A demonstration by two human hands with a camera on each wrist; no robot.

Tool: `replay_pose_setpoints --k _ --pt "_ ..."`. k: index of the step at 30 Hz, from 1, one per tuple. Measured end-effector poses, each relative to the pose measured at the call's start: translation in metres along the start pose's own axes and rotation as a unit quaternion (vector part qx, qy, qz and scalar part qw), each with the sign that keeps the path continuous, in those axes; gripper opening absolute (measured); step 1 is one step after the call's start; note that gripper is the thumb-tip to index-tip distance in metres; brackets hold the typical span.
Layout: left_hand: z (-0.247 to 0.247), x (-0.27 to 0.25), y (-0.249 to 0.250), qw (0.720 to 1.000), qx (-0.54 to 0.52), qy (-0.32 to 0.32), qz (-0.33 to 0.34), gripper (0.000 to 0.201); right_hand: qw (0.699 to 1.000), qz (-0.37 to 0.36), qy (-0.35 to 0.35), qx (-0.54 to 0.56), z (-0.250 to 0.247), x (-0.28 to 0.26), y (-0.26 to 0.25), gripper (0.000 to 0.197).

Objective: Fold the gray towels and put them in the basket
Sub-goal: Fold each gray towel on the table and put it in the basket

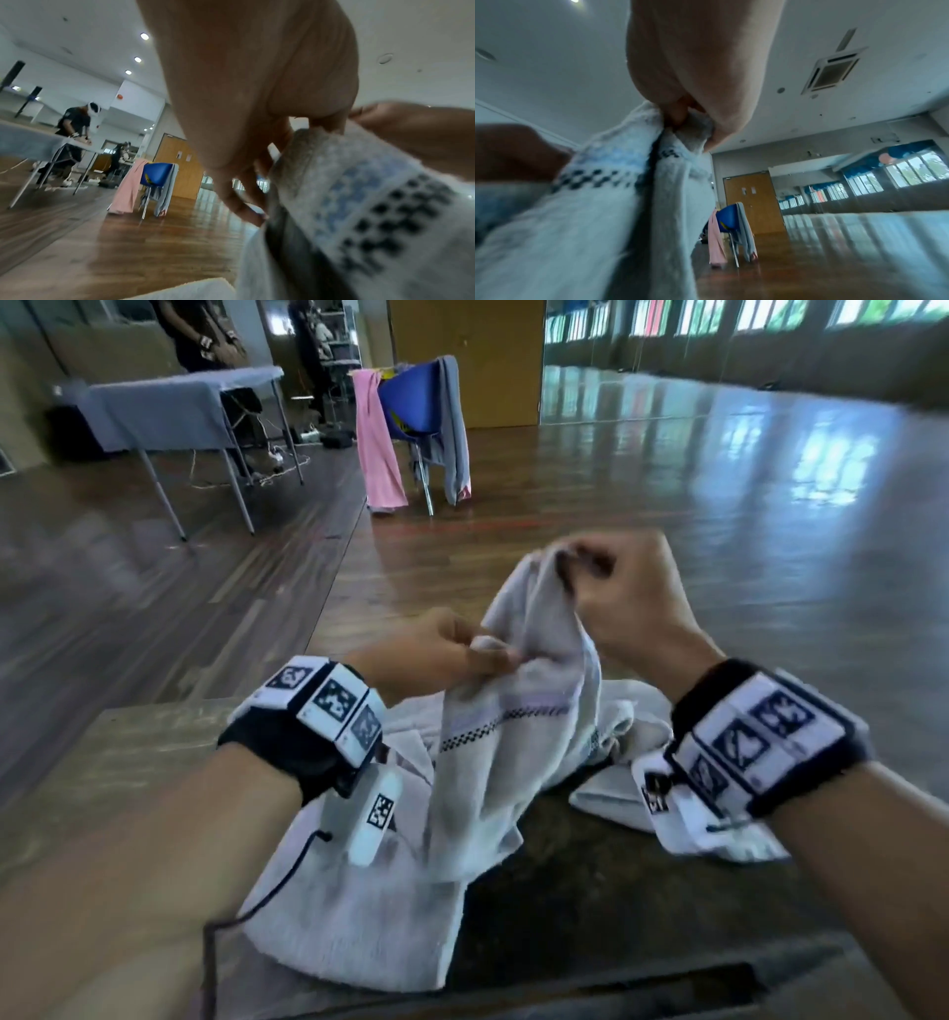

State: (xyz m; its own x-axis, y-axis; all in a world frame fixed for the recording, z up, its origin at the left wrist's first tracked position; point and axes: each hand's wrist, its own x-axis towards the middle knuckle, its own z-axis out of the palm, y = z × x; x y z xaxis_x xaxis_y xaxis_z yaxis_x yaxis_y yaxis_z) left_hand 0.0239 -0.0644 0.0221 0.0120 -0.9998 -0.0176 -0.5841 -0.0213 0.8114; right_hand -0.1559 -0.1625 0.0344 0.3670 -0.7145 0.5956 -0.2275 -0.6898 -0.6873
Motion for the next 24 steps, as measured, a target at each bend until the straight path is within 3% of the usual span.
replay_pose_setpoints --k 2,5,7,10,13,16,20,24 --pt "-0.01 0.027 0.006 0.995 0.01 0.098 0.015 0.028 0.998 -0.051 0.02 -0.027 0.0 0.037 -0.006 0.022" --pt "-0.033 0.065 0.014 0.958 0.096 0.263 0.067 0.024 0.989 -0.105 0.053 -0.084 -0.006 0.079 0.001 0.022" --pt "-0.048 0.08 0.014 0.93 0.177 0.313 0.08 0.023 0.986 -0.101 0.05 -0.122 -0.012 0.098 0.015 0.025" --pt "-0.061 0.086 -0.005 0.915 0.251 0.31 0.056 0.035 0.977 -0.028 -0.007 -0.212 -0.018 0.108 0.048 0.021" --pt "-0.065 0.081 -0.037 0.923 0.297 0.243 0.028 0.057 0.965 0.071 -0.027 -0.25 -0.019 0.092 0.082 0.023" --pt "-0.061 0.076 -0.063 0.924 0.305 0.232 0.016 0.062 0.957 0.1 -0.033 -0.271 -0.009 0.069 0.102 0.032" --pt "-0.053 0.073 -0.068 0.932 0.296 0.211 0.006 0.031 0.967 0.117 -0.018 -0.226 0.008 0.056 0.118 0.045" --pt "-0.05 0.072 -0.059 0.929 0.246 0.277 0.022 0.023 0.974 0.119 0.01 -0.191 0.012 0.057 0.119 0.039"
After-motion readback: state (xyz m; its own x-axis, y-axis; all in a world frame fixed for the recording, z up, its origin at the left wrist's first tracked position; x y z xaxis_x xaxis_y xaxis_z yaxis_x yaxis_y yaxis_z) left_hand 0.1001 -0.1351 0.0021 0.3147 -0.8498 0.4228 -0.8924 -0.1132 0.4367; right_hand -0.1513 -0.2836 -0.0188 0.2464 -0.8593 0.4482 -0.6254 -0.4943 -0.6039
